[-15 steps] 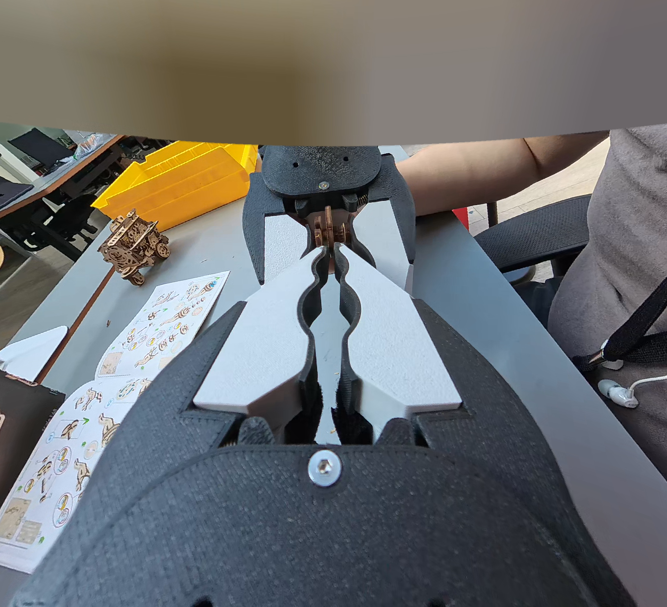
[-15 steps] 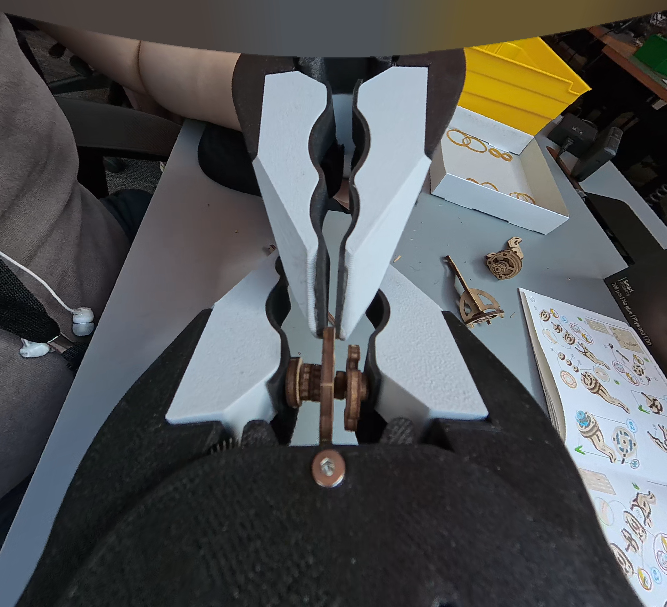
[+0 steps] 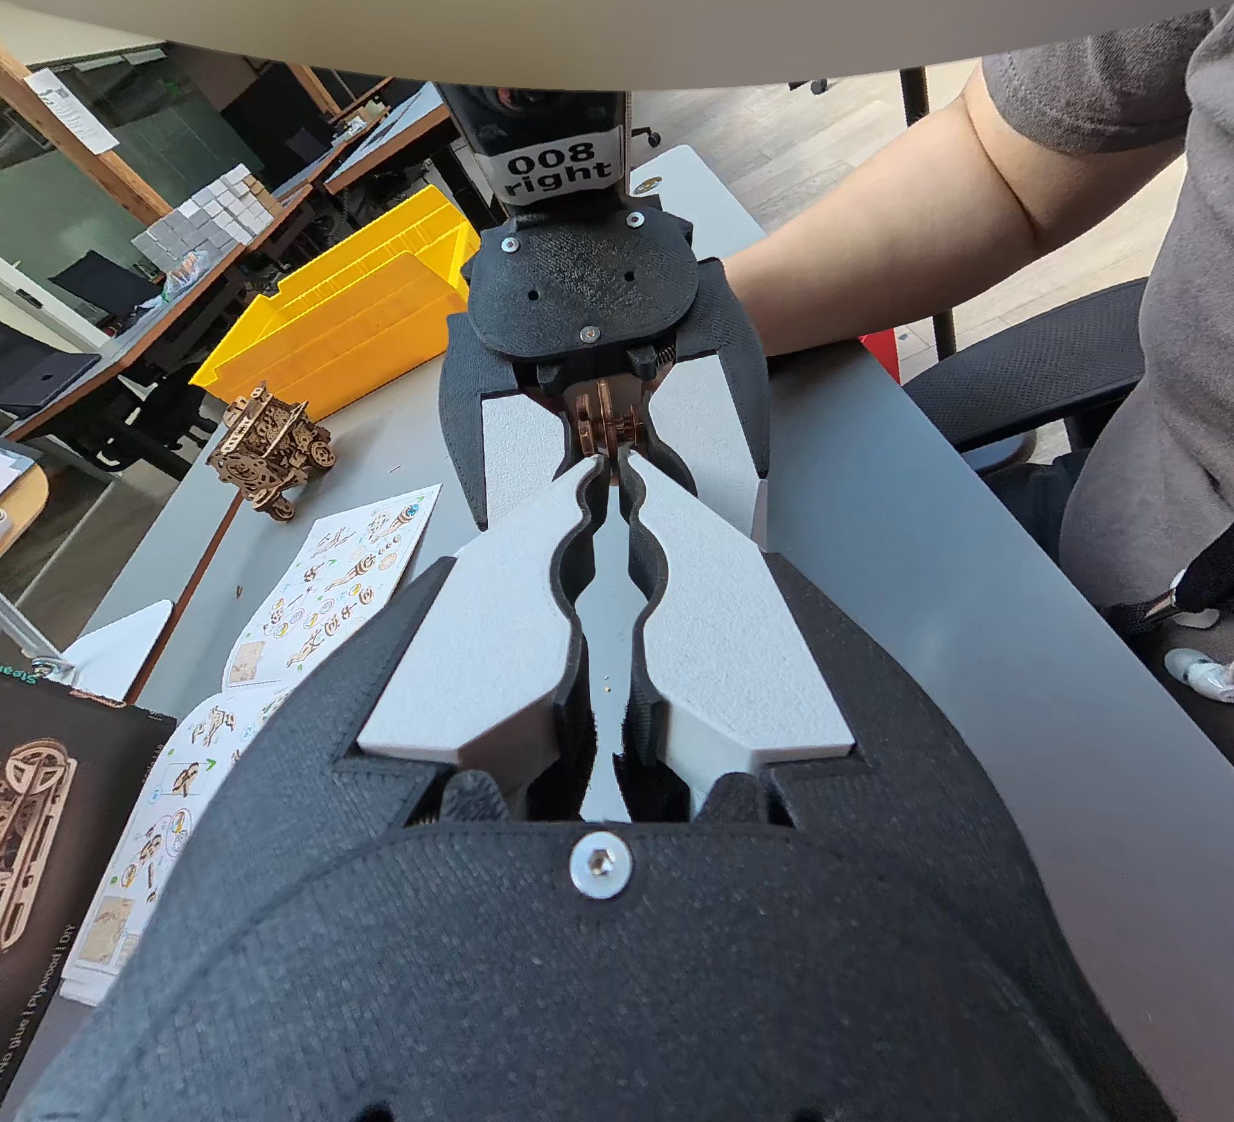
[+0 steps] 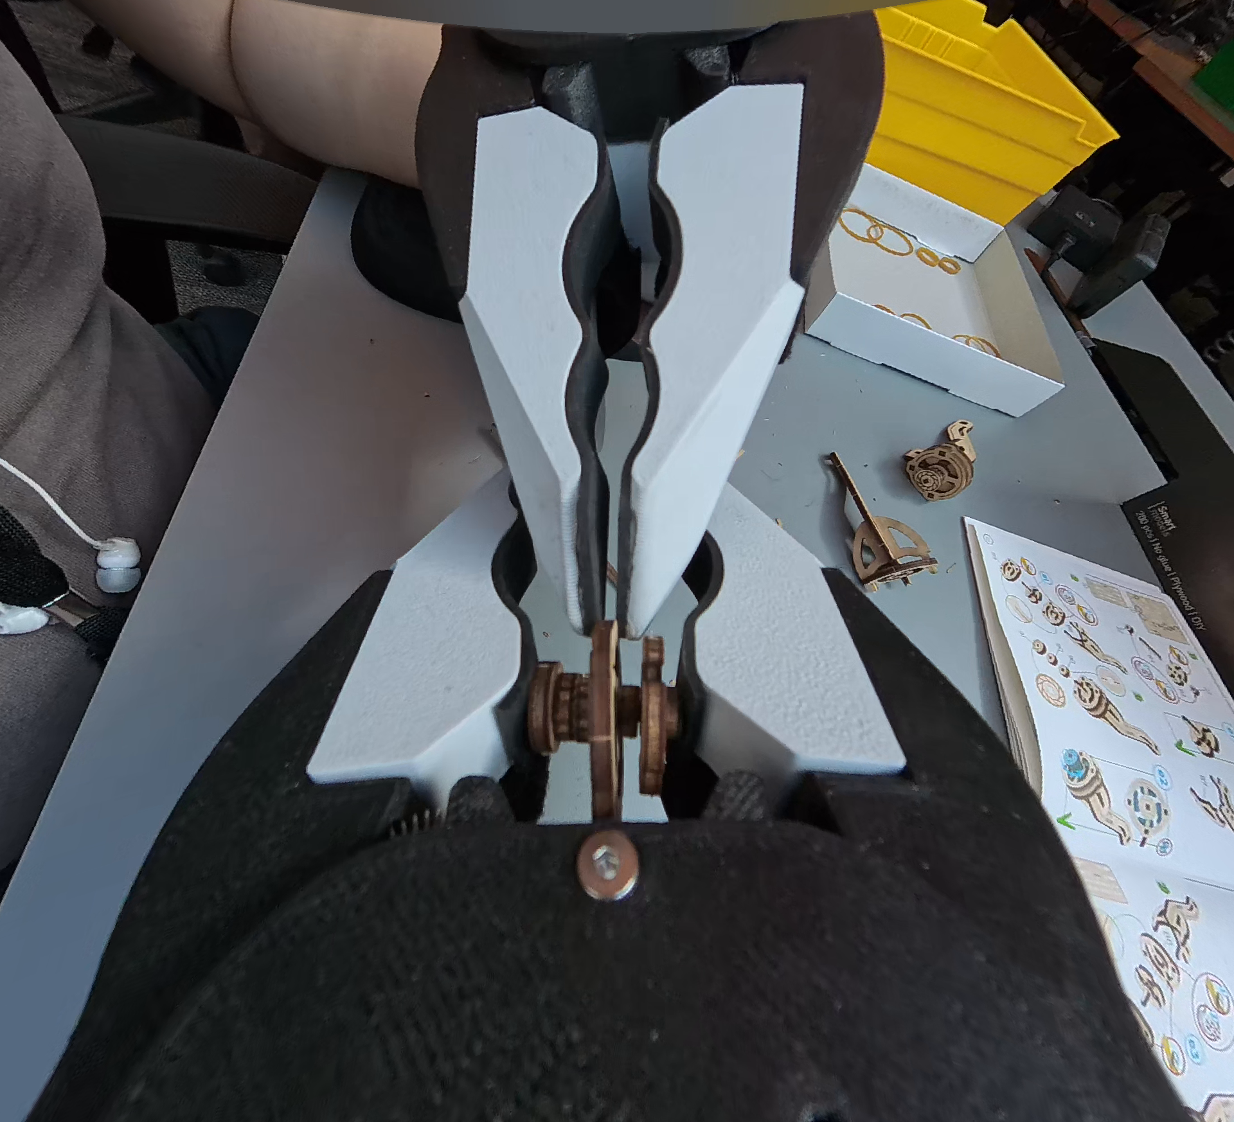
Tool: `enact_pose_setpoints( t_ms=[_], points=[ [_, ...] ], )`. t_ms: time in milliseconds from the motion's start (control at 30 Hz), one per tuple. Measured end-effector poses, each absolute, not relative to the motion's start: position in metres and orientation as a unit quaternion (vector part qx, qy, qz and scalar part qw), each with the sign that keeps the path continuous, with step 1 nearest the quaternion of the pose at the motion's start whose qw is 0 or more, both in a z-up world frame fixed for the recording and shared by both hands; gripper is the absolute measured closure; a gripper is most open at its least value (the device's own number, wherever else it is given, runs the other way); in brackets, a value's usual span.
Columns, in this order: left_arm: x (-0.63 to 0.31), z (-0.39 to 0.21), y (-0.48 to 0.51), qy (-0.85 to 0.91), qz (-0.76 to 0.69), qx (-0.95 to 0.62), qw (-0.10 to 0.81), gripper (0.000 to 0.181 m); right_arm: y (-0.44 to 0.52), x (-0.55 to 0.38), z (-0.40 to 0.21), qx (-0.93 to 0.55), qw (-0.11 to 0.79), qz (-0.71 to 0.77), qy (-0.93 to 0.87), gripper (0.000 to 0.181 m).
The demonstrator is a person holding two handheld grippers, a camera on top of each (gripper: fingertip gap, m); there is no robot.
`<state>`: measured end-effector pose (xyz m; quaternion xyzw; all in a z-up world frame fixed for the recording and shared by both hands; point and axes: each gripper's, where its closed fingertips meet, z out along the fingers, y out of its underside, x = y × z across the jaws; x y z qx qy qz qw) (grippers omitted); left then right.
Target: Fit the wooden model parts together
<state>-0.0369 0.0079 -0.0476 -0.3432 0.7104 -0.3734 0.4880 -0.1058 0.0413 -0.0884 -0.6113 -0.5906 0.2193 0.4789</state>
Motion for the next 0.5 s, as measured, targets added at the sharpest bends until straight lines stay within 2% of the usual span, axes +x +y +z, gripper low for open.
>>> enact_pose_setpoints(
  t_ms=[500],
  points=[
    [-0.0396,-0.0521,0.0065,0.723,-0.36,-0.322,0.494,0.181,0.0445,-0.1051,-0.0953,-0.603,0.488,0.179,-0.605,0.143]
  ],
)
